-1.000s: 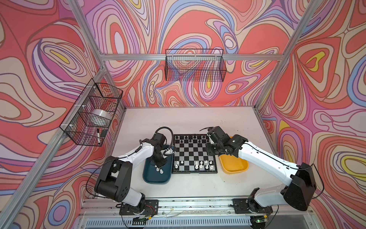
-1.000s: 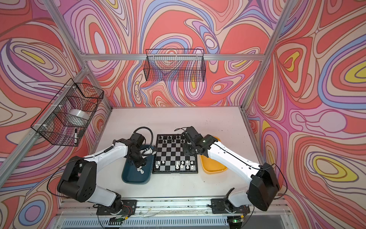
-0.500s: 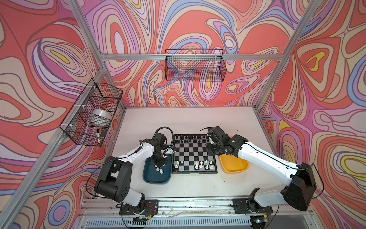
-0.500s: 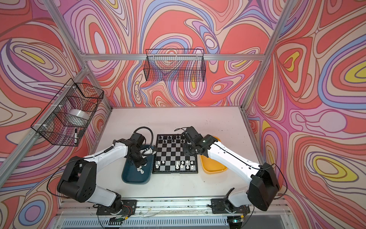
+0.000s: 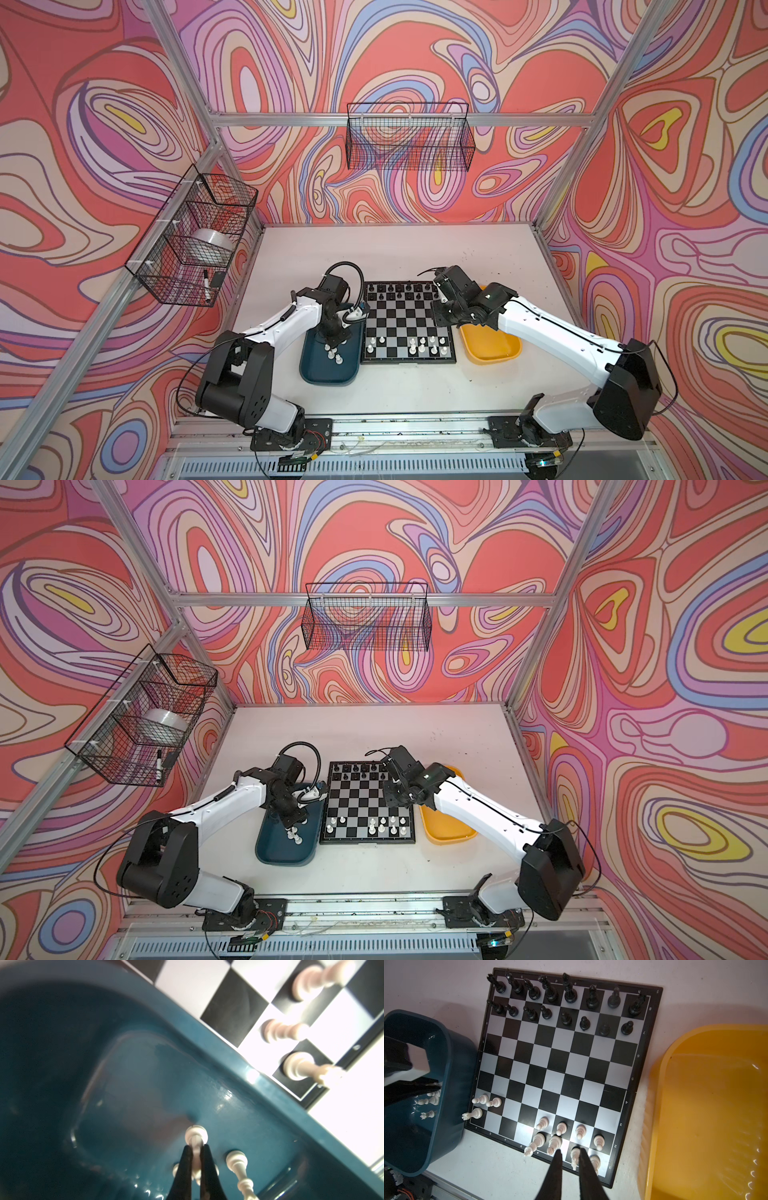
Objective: Set up the chess pieces on the board
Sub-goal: 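Lift the white pawn and carry it over the board's near corner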
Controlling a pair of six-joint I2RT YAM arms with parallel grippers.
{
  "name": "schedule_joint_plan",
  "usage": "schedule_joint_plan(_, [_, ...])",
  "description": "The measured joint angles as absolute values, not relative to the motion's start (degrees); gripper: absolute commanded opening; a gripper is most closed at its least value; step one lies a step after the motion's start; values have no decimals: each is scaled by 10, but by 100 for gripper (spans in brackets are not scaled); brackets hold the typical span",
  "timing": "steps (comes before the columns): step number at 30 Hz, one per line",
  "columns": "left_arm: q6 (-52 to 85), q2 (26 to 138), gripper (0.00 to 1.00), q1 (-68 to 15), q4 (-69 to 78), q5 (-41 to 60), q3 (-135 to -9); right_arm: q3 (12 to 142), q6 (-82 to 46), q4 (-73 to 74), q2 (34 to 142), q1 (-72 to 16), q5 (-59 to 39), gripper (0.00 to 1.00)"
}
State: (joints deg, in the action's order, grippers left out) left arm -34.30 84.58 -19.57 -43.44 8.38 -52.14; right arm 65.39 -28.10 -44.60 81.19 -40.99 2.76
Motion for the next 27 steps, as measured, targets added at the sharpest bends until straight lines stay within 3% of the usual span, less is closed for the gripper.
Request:
schedule_joint_plan(11, [-349, 816, 0, -220, -513, 83, -617, 645, -279, -437, 810, -411, 34, 15])
schedule_joint_plan(27, [-334, 830, 0, -387, -564, 74, -678, 633, -280, -467, 719, -411, 94, 15])
